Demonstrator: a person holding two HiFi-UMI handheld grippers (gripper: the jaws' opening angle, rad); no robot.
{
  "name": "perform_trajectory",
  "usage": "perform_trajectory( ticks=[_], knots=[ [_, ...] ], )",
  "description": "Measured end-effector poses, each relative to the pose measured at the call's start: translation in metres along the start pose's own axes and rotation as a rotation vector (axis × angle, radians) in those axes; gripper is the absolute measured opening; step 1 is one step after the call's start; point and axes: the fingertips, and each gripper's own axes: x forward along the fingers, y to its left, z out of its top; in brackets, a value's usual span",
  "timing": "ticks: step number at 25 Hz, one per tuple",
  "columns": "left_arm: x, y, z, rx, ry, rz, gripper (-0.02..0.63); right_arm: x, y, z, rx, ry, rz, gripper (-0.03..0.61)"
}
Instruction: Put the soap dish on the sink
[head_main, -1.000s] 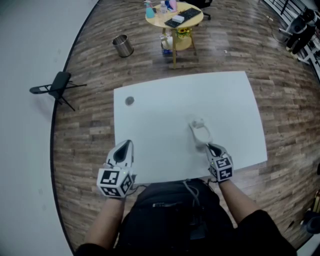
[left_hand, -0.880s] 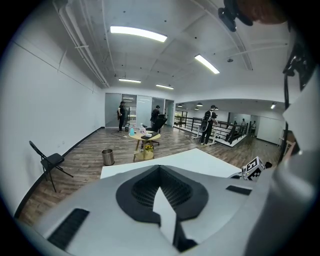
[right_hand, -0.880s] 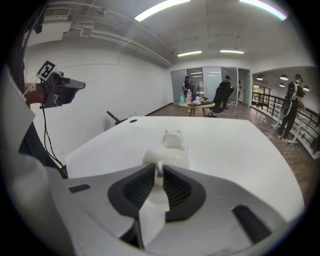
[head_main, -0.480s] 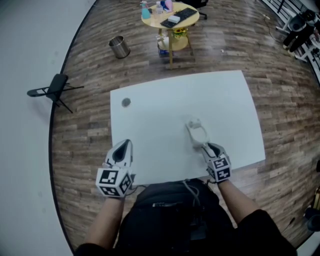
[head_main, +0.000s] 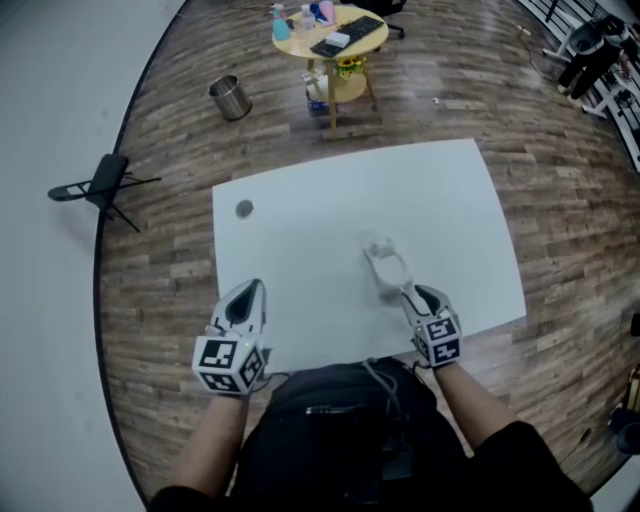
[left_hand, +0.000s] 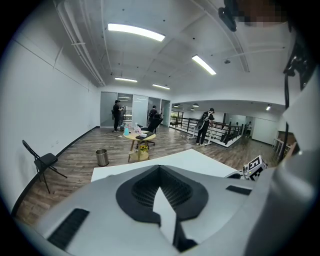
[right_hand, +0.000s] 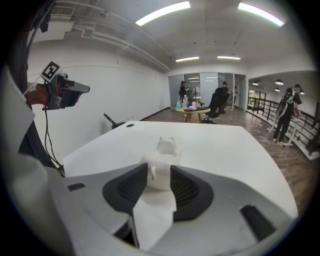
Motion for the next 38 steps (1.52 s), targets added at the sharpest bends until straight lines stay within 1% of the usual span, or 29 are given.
perform_trajectory(
  ticks=[5,11,15,22,31,38],
  knots=[
    [0.004,-0.004,0.002,-0.002,0.000,-0.009,-0.011,-0.005,-0.002,0.011,0.006,-0.038,-0.008,0.153],
    [0.002,-0.004,-0.001,-0.006,0.002,-0.008,-0.011,-0.009,-0.003,0.014,0.015,-0.054,-0.016,0.153],
    [0.001,-0.002,-0.005,-0.015,0.007,-0.001,-0.011,-0.012,-0.005,0.023,0.015,-0.082,-0.028,0.153],
    [0.000,-0.001,-0.005,-0.019,0.001,-0.001,-0.011,-0.014,-0.006,0.032,0.005,-0.096,-0.038,0.153],
    [0.000,0.002,-0.007,-0.027,0.001,0.004,-0.011,-0.021,-0.002,0.053,-0.007,-0.171,-0.030,0.153],
    [-0.003,0.005,-0.002,-0.024,-0.009,0.007,-0.011,-0.026,0.000,0.061,-0.014,-0.197,-0.034,0.147]
  ],
)
